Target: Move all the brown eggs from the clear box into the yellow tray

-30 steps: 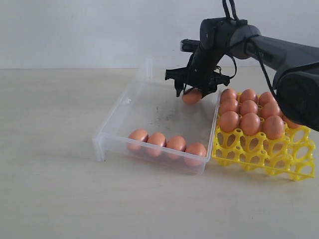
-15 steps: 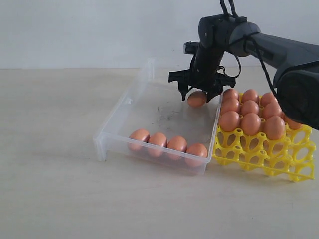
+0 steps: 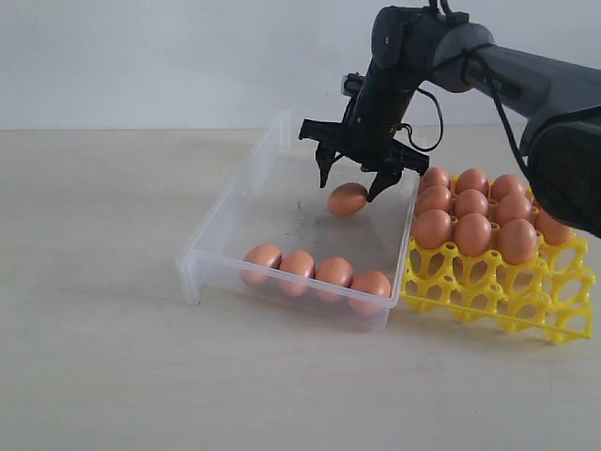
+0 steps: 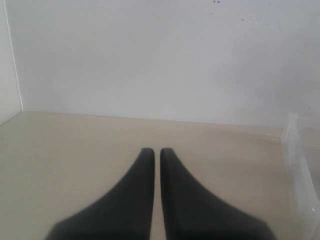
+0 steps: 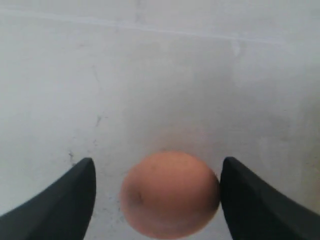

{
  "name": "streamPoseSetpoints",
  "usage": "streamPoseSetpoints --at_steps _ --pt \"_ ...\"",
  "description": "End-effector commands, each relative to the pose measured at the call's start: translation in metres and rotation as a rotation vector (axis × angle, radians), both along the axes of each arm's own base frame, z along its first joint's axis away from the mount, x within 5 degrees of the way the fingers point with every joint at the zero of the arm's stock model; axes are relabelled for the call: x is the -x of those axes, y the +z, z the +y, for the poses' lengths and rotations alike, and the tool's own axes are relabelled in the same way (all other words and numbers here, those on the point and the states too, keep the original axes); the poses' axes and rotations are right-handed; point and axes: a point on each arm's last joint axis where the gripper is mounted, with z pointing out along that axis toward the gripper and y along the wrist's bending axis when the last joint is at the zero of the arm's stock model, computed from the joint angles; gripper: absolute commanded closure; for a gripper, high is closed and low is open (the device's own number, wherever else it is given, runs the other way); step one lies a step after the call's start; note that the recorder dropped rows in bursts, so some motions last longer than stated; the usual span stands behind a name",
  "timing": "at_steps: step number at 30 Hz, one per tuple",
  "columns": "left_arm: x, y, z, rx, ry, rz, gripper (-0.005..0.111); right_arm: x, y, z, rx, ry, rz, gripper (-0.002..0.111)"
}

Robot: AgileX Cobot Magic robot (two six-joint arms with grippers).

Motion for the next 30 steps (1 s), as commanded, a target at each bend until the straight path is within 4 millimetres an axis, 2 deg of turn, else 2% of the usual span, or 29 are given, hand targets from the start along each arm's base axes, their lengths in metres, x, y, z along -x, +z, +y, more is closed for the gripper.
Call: streamPoseSetpoints --at_steps 1,3,8,10,13,14,17,23,27,30 --pt "0.000 -0.001 0.000 0.003 -0.005 0.001 0.103 0.008 0.005 0.018 0.010 0.051 -0.022 0.046" --pt "0.000 -0.001 0.000 0.003 -0.005 0.001 0.103 0.011 0.002 0.024 0.038 0.072 -0.034 0.049" --pt "0.000 -0.001 0.000 0.003 -0.005 0.001 0.103 0.013 -0.005 0.033 0.122 0.088 -0.086 0.074" --pt "0.000 -0.001 0.000 0.003 -0.005 0.001 0.103 0.012 -0.008 0.036 0.115 0.071 -0.119 0.079" --pt "0.000 -0.001 0.000 0.003 -0.005 0.001 0.103 0.009 -0.013 0.038 0.078 0.054 -0.156 0.073" --pt "0.000 -0.001 0.000 0.003 -0.005 0.001 0.103 0.009 -0.017 0.041 0.050 0.046 -0.161 0.063" --pt "0.000 -0.001 0.000 0.003 -0.005 0.001 0.103 0.008 -0.019 0.041 0.043 0.030 -0.181 0.051" --pt "0.000 -0.001 0.000 0.003 -0.005 0.001 0.103 0.003 -0.017 0.044 0.005 -0.011 -0.232 0.050" --pt "0.000 -0.001 0.000 0.003 -0.005 0.001 0.103 -0.002 -0.033 0.040 0.068 -0.014 -0.256 0.050" --pt "0.000 -0.001 0.000 0.003 -0.005 0.001 0.103 -0.009 -0.047 0.025 0.123 -0.044 -0.249 0.050"
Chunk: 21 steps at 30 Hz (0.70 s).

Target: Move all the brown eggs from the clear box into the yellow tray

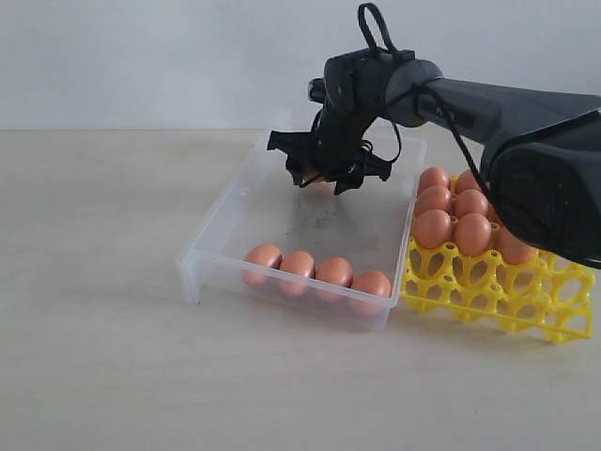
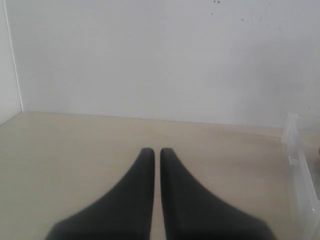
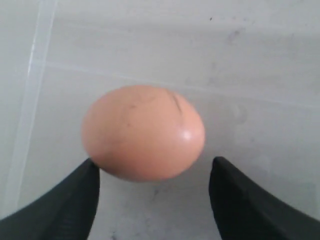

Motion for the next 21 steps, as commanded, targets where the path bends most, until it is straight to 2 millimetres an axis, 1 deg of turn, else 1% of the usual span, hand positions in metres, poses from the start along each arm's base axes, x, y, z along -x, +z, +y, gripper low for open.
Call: streamPoseSetpoints --at_steps 1,3,5,7,11,15,21 --pt "0.000 -0.001 0.000 0.003 -0.005 0.001 0.103 -0.009 -0.020 -0.018 0.056 -0.042 0.008 0.050" --pt "0.000 -0.001 0.000 0.003 -0.005 0.001 0.103 -0.011 -0.019 -0.021 0.053 -0.032 0.005 0.050" --pt "0.000 -0.001 0.000 0.003 -0.005 0.001 0.103 -0.015 -0.019 -0.028 0.043 -0.045 -0.001 0.050" --pt "0.000 -0.001 0.000 0.003 -0.005 0.001 0.103 -0.017 -0.015 -0.030 0.040 -0.005 -0.013 0.050" --pt "0.000 -0.001 0.000 0.003 -0.005 0.001 0.103 -0.022 0.005 -0.032 0.170 0.233 -0.145 0.050" --pt "0.000 -0.001 0.000 0.003 -0.005 0.001 0.103 -0.023 0.010 -0.031 0.311 0.509 -0.228 0.050" --pt "0.000 -0.001 0.000 0.003 -0.005 0.001 0.103 -0.023 0.010 -0.031 0.546 0.932 -0.299 0.050"
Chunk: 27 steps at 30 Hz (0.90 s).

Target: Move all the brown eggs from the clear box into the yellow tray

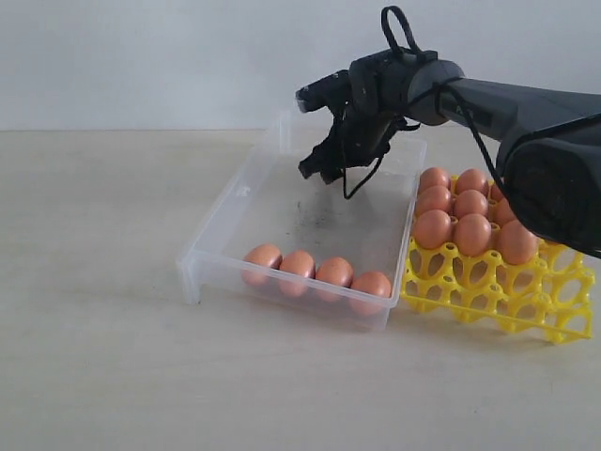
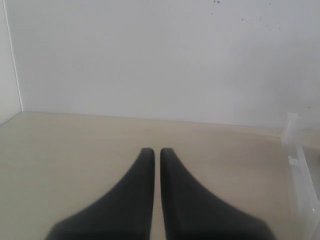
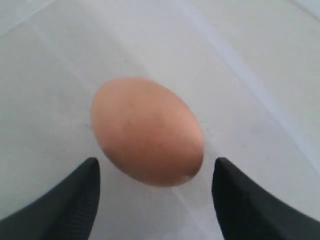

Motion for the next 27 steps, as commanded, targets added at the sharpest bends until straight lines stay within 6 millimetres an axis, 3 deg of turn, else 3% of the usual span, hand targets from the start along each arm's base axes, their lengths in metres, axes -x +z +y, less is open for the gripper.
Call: streamPoseSetpoints --at_steps 1,8,13,21,23,27 --pt "0.000 -0.001 0.000 0.003 -0.005 0.001 0.103 -0.001 0.011 -0.003 0.200 0.315 -0.085 0.050" --pt "0.000 -0.001 0.000 0.003 -0.005 0.001 0.103 -0.004 0.013 -0.002 0.330 0.531 -0.168 0.050" --pt "0.000 -0.001 0.000 0.003 -0.005 0.001 0.103 -0.008 0.015 0.002 0.305 0.537 -0.231 0.050" --pt "0.000 -0.001 0.000 0.003 -0.005 0.001 0.103 -0.007 -0.002 0.005 0.293 0.572 -0.201 0.051" --pt "0.000 -0.001 0.000 0.003 -0.005 0.001 0.103 -0.007 -0.006 0.005 0.279 0.557 -0.190 0.057" --pt "0.000 -0.001 0.000 0.003 -0.005 0.001 0.103 -0.008 -0.010 0.004 0.243 0.497 -0.181 0.090"
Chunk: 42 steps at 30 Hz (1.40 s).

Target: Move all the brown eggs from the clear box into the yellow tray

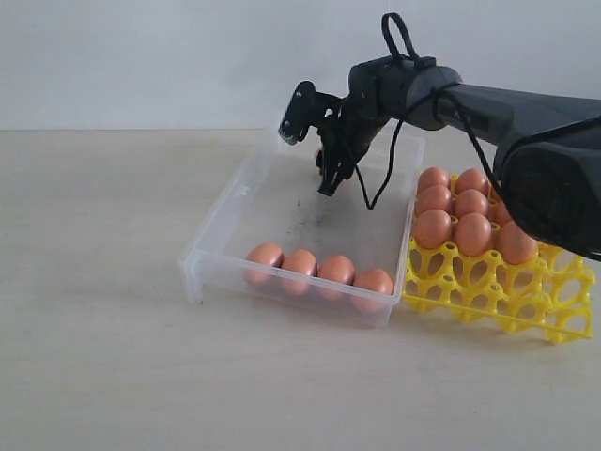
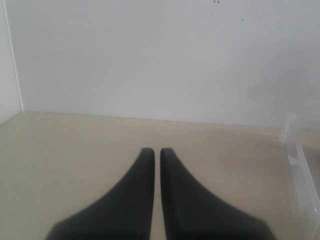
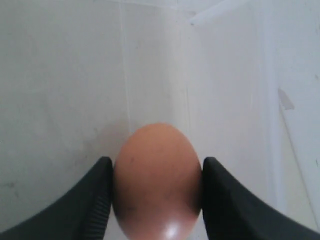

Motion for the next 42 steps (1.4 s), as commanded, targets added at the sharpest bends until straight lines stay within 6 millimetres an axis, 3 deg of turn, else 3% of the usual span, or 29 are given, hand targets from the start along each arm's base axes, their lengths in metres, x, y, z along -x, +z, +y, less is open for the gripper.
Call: streamPoseSetpoints --at_steps 1,2,6,12,17,25,30,35,42 --pt "0.000 -0.001 0.000 0.003 -0.005 0.001 0.103 -0.002 -0.006 -0.002 -0.052 -0.071 0.016 0.101" --pt "0.000 -0.001 0.000 0.003 -0.005 0.001 0.103 -0.003 -0.006 -0.001 -0.079 -0.101 0.017 0.108" --pt "0.000 -0.001 0.000 0.003 -0.005 0.001 0.103 -0.003 -0.002 -0.002 -0.182 -0.225 0.046 0.108" --pt "0.000 -0.001 0.000 0.003 -0.005 0.001 0.103 -0.012 0.028 -0.021 -0.645 -0.487 0.233 0.108" --pt "0.000 -0.001 0.000 0.003 -0.005 0.001 0.103 -0.015 0.033 -0.031 -0.799 -0.456 0.317 0.108" --pt "0.000 -0.001 0.000 0.003 -0.005 0.001 0.103 -0.007 0.003 -0.025 -0.827 -0.227 0.196 0.108" --pt "0.000 -0.001 0.000 0.003 -0.005 0.001 0.103 -0.009 -0.014 -0.035 -0.865 -0.309 0.046 0.108" --pt "0.000 -0.001 0.000 0.003 -0.005 0.001 0.103 -0.002 -0.021 -0.047 -0.649 -0.219 -0.106 0.108" --pt "0.000 -0.001 0.000 0.003 -0.005 0.001 0.103 -0.004 -0.025 -0.055 -0.420 -0.265 -0.203 0.109"
